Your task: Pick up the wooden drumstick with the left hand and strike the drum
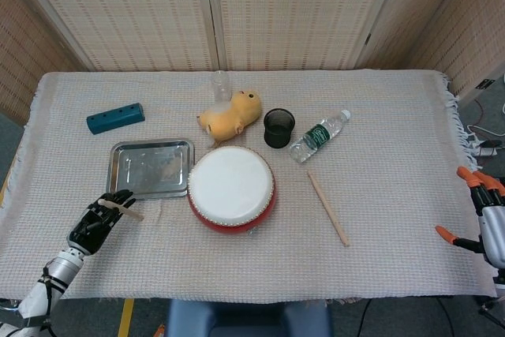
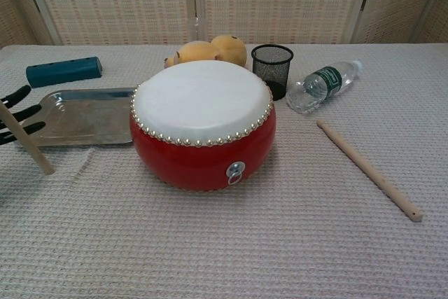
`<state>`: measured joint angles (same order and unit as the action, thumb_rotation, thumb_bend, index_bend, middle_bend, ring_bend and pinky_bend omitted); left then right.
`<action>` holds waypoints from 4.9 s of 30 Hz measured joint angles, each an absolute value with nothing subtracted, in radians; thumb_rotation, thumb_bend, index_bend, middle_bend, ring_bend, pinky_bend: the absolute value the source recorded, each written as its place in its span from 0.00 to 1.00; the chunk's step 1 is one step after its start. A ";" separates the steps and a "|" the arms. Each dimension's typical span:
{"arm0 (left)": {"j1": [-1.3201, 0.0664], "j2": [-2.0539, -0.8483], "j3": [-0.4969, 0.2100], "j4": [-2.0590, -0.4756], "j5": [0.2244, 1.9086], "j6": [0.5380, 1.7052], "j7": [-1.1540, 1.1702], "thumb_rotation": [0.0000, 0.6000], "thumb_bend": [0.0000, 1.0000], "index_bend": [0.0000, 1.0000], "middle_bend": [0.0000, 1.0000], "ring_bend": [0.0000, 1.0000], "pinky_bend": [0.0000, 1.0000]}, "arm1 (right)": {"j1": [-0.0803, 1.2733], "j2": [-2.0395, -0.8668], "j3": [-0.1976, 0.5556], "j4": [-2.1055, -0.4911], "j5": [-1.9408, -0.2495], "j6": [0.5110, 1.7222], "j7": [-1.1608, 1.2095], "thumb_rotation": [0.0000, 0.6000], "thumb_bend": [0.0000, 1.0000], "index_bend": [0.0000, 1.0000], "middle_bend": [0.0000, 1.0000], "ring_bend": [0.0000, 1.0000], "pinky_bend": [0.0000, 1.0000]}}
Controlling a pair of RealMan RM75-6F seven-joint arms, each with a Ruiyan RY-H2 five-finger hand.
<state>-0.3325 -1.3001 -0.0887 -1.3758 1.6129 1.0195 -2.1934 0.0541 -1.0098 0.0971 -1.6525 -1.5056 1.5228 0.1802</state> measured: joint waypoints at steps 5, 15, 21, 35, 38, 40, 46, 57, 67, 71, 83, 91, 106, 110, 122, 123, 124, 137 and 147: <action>-0.375 -1.314 -0.027 -1.282 1.641 1.046 -2.332 1.00 0.39 0.55 0.31 0.15 0.10 | 0.053 -1.011 0.096 -1.652 -1.505 1.523 0.182 1.00 0.02 0.07 0.14 0.02 0.12; -0.395 -1.339 -0.035 -1.283 1.516 0.995 -2.228 1.00 0.39 0.52 0.35 0.20 0.16 | 0.050 -1.017 0.091 -1.646 -1.503 1.522 0.189 1.00 0.02 0.07 0.14 0.02 0.12; -0.396 -1.354 -0.055 -1.310 1.463 0.977 -2.123 1.00 0.38 0.45 0.35 0.21 0.16 | 0.050 -1.018 0.090 -1.643 -1.504 1.521 0.191 1.00 0.02 0.07 0.14 0.02 0.12; -0.428 -1.416 -0.093 -1.320 1.438 0.948 -1.977 1.00 0.22 0.47 0.51 0.39 0.32 | 0.049 -1.017 0.088 -1.637 -1.503 1.521 0.198 1.00 0.02 0.07 0.14 0.02 0.12; -0.435 -1.425 -0.095 -1.316 1.437 0.940 -1.953 1.00 0.20 0.49 0.54 0.41 0.34 | 0.049 -1.018 0.089 -1.637 -1.502 1.519 0.199 1.00 0.02 0.07 0.14 0.02 0.12; -0.439 -1.431 -0.097 -1.313 1.436 0.934 -1.944 1.00 0.19 0.51 0.56 0.42 0.36 | 0.051 -1.019 0.089 -1.636 -1.501 1.517 0.199 1.00 0.02 0.07 0.14 0.02 0.12; -0.453 -1.443 -0.113 -1.303 1.421 0.914 -1.928 1.00 0.17 0.57 0.65 0.50 0.44 | 0.056 -1.019 0.091 -1.634 -1.499 1.510 0.199 1.00 0.02 0.07 0.14 0.02 0.12; -0.475 -1.437 -0.133 -1.295 1.414 0.890 -1.879 1.00 0.12 0.61 0.71 0.55 0.49 | 0.064 -1.018 0.094 -1.634 -1.496 1.499 0.202 1.00 0.02 0.07 0.14 0.02 0.12; -0.486 -1.417 -0.133 -1.304 1.432 0.879 -1.903 0.90 0.12 0.60 0.69 0.54 0.47 | 0.067 -1.017 0.094 -1.638 -1.499 1.497 0.200 1.00 0.02 0.07 0.14 0.02 0.12; -0.490 -1.411 -0.130 -1.302 1.439 0.871 -1.944 0.60 0.13 0.59 0.66 0.52 0.46 | 0.067 -1.017 0.095 -1.638 -1.498 1.499 0.199 1.00 0.02 0.07 0.14 0.02 0.12; -0.498 -1.425 -0.122 -1.279 1.436 0.869 -1.880 0.83 0.13 0.66 0.75 0.59 0.52 | 0.070 -1.013 0.096 -1.645 -1.500 1.500 0.198 1.00 0.02 0.07 0.14 0.02 0.12; -0.501 -1.438 -0.148 -1.284 1.379 0.851 -1.827 0.84 0.13 0.76 0.86 0.70 0.63 | 0.070 -1.010 0.097 -1.649 -1.500 1.502 0.195 1.00 0.02 0.07 0.14 0.02 0.12; -0.502 -1.444 -0.171 -1.288 1.349 0.827 -1.727 1.00 0.13 0.89 0.98 0.84 0.77 | 0.070 -1.008 0.097 -1.652 -1.508 1.511 0.195 1.00 0.02 0.07 0.14 0.02 0.12; -0.502 -1.451 -0.169 -1.286 1.347 0.826 -1.684 1.00 0.13 0.91 1.00 0.85 0.78 | 0.071 -1.007 0.097 -1.655 -1.511 1.512 0.195 1.00 0.02 0.07 0.14 0.02 0.12; -0.501 -1.501 -0.170 -1.286 1.322 0.817 -1.517 1.00 0.13 0.92 1.00 0.85 0.78 | 0.076 -1.009 0.096 -1.655 -1.511 1.504 0.198 1.00 0.02 0.07 0.14 0.02 0.12; -0.501 -1.505 -0.170 -1.285 1.320 0.816 -1.508 1.00 0.13 0.92 1.00 0.86 0.78 | 0.076 -1.009 0.096 -1.655 -1.511 1.504 0.199 1.00 0.02 0.07 0.14 0.02 0.12; -0.501 -1.509 -0.170 -1.283 1.318 0.816 -1.499 1.00 0.13 0.93 1.00 0.86 0.78 | 0.076 -1.009 0.096 -1.655 -1.510 1.503 0.199 1.00 0.02 0.07 0.14 0.02 0.12; -0.481 -1.566 -0.177 -1.264 1.292 0.822 -1.385 1.00 0.13 0.96 1.00 0.88 0.78 | 0.070 -1.008 0.093 -1.659 -1.511 1.513 0.203 1.00 0.02 0.07 0.14 0.02 0.12; -0.474 -1.591 -0.179 -1.242 1.301 0.812 -1.376 1.00 0.16 0.99 1.00 0.92 0.83 | 0.066 -1.005 0.090 -1.663 -1.515 1.518 0.201 1.00 0.02 0.07 0.14 0.02 0.12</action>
